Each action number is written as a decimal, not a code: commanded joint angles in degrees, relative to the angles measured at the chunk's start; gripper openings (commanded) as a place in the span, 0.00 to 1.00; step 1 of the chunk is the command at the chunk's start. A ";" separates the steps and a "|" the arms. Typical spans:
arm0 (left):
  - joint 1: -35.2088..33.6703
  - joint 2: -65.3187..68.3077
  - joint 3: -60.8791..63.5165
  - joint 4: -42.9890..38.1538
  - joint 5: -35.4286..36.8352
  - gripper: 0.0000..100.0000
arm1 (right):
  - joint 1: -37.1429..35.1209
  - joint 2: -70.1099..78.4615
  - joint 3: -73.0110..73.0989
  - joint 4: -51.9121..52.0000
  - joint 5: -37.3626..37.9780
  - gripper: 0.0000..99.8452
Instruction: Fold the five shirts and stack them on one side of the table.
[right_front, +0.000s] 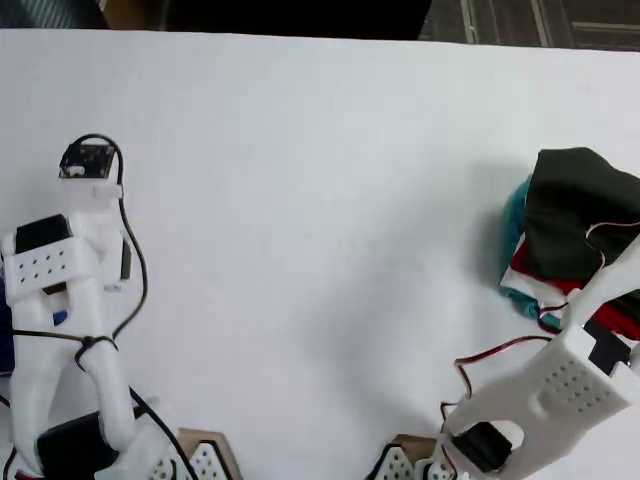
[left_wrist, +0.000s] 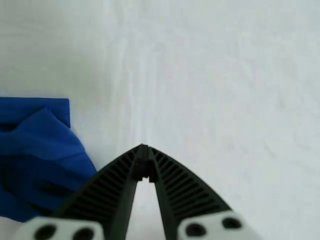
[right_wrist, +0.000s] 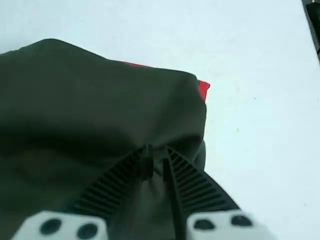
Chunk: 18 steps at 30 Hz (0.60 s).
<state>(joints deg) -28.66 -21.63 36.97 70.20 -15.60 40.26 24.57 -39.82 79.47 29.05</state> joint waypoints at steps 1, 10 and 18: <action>-0.26 -2.20 -0.22 -0.53 -0.18 0.03 | 0.40 1.98 -0.44 -5.93 -0.18 0.04; -0.35 -2.20 -0.22 -0.44 -0.18 0.03 | 0.84 13.58 -0.62 -12.44 -0.18 0.04; -0.35 -2.20 -0.22 -0.44 -0.26 0.03 | -0.66 14.73 -0.53 -21.76 5.80 0.04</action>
<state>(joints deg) -28.66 -21.63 36.97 70.20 -15.60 40.88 39.52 -39.82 60.84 31.60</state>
